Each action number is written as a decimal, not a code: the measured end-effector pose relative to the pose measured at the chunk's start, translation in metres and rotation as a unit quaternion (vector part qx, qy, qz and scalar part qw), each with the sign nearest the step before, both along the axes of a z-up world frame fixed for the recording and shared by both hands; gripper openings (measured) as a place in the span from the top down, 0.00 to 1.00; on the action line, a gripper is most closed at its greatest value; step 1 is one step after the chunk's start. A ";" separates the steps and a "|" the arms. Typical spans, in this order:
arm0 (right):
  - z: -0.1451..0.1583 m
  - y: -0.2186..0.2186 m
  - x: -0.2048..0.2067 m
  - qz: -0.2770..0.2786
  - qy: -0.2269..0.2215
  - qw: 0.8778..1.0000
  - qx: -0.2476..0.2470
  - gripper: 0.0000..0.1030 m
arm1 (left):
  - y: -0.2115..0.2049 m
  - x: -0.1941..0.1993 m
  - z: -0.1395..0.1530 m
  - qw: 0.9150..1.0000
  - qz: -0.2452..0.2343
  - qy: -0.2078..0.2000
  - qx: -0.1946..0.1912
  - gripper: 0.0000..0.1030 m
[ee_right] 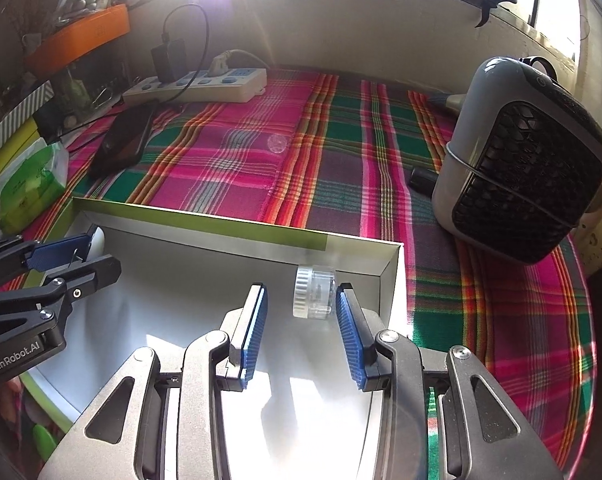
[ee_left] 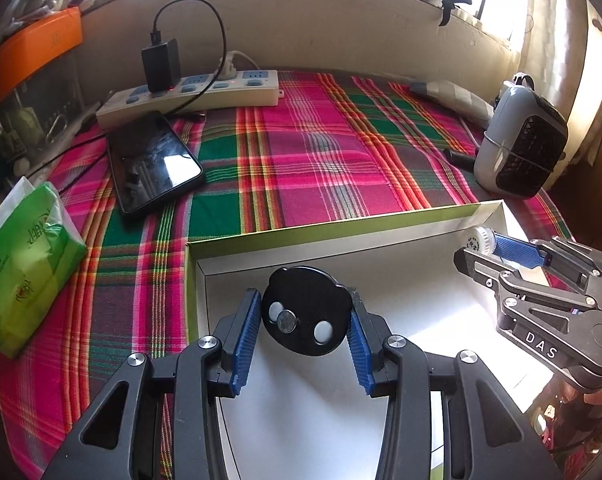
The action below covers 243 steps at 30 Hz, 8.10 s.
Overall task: Organize objects
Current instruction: 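Carry the black puck with the left gripper into the white box while the right gripper carries the jar there, then open the left gripper to drop the puck while the right gripper releases the jar in the box, then withdraw both grippers from the box back toward the remaining objects, then grasp the white mushroom-shaped knob with the left gripper while the right gripper grasps a walnut, then carry the white knob with the left gripper into the box while the right gripper carries the walnut there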
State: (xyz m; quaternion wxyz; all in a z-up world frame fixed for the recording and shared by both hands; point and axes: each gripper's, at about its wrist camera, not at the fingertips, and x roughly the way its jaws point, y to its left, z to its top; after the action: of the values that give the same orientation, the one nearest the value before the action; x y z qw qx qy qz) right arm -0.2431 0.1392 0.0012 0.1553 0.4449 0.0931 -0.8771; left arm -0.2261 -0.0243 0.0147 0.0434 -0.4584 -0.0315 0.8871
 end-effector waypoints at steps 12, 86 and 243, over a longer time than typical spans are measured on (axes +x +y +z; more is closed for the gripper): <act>0.008 0.005 0.015 -0.006 0.011 1.000 -0.010 0.50 | -0.004 0.012 0.010 1.000 0.005 0.020 0.008 0.61; 0.007 0.085 0.175 -0.072 0.057 0.995 -0.049 0.50 | -0.029 0.164 -0.011 0.996 0.010 0.045 0.074 0.61; 0.041 0.036 0.105 0.011 0.070 0.997 -0.041 0.71 | -0.003 0.099 0.025 0.998 -0.010 0.059 0.023 0.72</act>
State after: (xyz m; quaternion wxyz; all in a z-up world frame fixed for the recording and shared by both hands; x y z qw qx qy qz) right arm -0.1377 0.1753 0.0425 0.1761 0.3745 0.0725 -0.9074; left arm -0.1271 -0.0274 0.0400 0.0640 -0.4049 -0.0446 0.9110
